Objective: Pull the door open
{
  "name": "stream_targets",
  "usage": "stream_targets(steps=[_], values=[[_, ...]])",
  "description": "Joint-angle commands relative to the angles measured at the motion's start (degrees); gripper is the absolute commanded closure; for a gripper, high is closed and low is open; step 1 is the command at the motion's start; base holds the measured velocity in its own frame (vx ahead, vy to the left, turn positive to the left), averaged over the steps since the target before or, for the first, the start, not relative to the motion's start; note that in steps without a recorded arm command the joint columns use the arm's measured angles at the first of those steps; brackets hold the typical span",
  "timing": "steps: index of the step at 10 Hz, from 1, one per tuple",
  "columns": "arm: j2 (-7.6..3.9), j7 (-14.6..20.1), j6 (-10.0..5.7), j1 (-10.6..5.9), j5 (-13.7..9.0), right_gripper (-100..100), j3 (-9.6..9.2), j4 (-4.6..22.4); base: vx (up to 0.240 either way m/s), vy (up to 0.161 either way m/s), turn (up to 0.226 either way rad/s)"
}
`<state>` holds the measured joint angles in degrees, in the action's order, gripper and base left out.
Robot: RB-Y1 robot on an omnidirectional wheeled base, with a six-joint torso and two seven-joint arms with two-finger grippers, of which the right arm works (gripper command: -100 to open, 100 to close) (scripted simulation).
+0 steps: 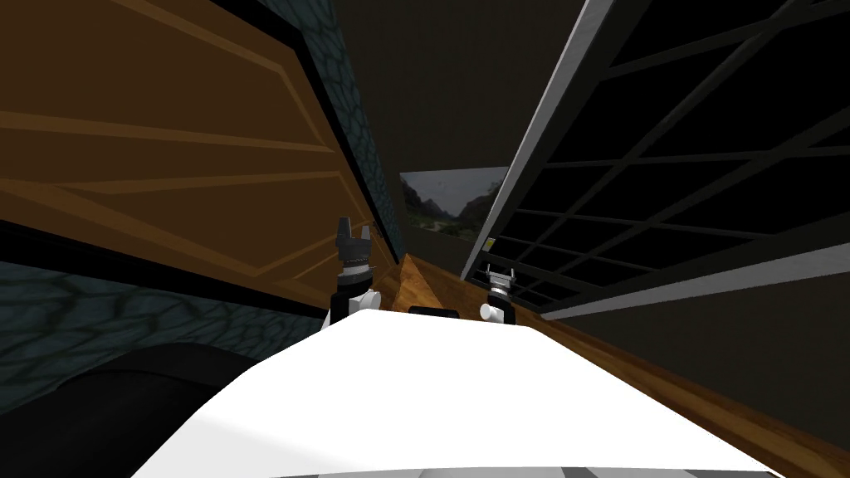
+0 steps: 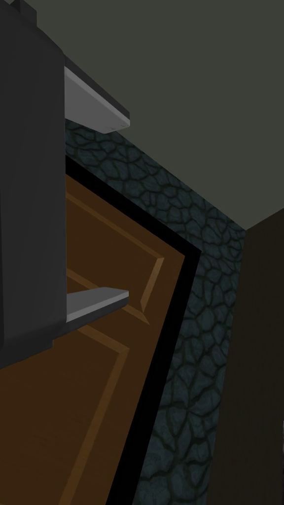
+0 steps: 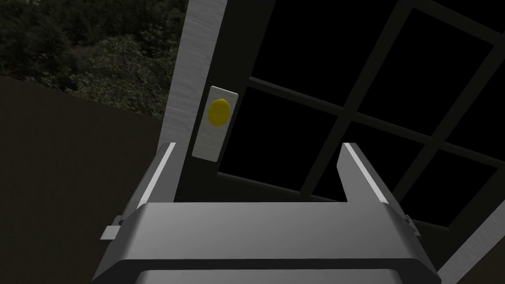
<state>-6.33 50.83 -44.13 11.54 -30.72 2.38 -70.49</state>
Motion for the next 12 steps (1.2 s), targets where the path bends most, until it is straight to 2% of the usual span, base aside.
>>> stream_targets(steps=[1,4,7,12], values=[[-0.24,1.84,-0.66,-0.75,-1.2,-100,0.01,2.31,0.078,-0.057,0.096],[-0.31,4.55,-1.69,-1.67,-3.11,-100,-0.09,5.74,0.076,-0.061,0.105],[-0.37,8.68,-3.27,-3.09,-6.03,-100,-0.24,10.98,0.114,-0.083,0.142],[-0.37,12.73,-4.83,-4.47,-8.89,-100,-0.39,16.12,0.082,-0.082,0.098]])
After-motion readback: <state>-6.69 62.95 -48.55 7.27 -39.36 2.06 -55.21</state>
